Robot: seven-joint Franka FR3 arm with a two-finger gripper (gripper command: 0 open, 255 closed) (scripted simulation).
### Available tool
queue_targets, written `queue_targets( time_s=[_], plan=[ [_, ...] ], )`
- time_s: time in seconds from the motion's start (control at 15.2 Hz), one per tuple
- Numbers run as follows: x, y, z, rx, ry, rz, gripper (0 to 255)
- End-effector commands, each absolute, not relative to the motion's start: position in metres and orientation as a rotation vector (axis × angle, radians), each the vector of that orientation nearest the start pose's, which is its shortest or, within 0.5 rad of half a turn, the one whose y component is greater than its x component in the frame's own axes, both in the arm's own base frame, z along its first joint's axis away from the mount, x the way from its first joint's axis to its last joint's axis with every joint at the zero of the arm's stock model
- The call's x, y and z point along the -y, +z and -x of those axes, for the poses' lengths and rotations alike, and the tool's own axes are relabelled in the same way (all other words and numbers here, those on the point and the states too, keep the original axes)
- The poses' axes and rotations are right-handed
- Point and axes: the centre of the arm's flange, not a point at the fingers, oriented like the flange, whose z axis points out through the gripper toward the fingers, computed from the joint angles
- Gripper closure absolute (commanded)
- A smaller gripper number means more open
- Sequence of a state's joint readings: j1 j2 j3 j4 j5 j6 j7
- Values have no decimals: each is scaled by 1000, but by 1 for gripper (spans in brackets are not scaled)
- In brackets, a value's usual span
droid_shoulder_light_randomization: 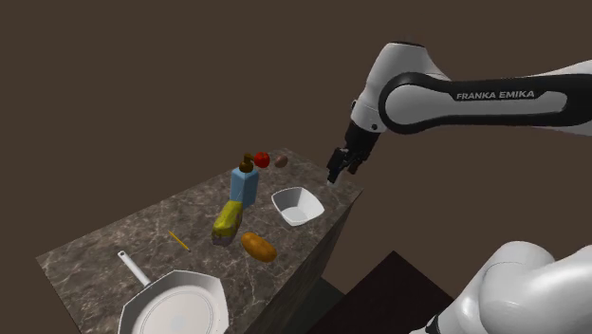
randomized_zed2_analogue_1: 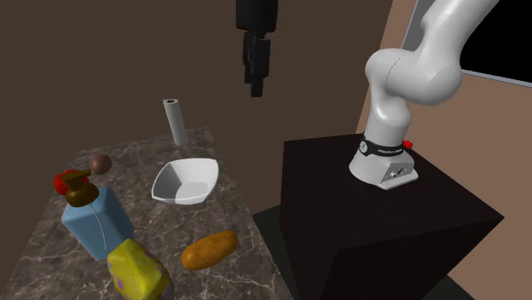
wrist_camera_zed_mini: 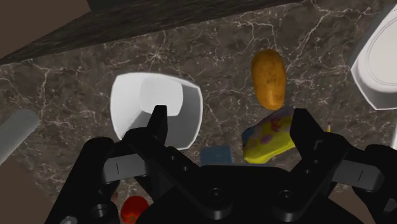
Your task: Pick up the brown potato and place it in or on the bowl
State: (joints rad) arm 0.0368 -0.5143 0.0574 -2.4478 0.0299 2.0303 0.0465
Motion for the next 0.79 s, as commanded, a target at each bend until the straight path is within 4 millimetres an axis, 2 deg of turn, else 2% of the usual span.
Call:
queue_targets(
  time_s=[0.0, 0.73],
  plan=[
    [-50, 470, -414, 70, -148, 3135, 0],
    [-104, 351, -482, 195, -121, 3151, 0]
  ],
)
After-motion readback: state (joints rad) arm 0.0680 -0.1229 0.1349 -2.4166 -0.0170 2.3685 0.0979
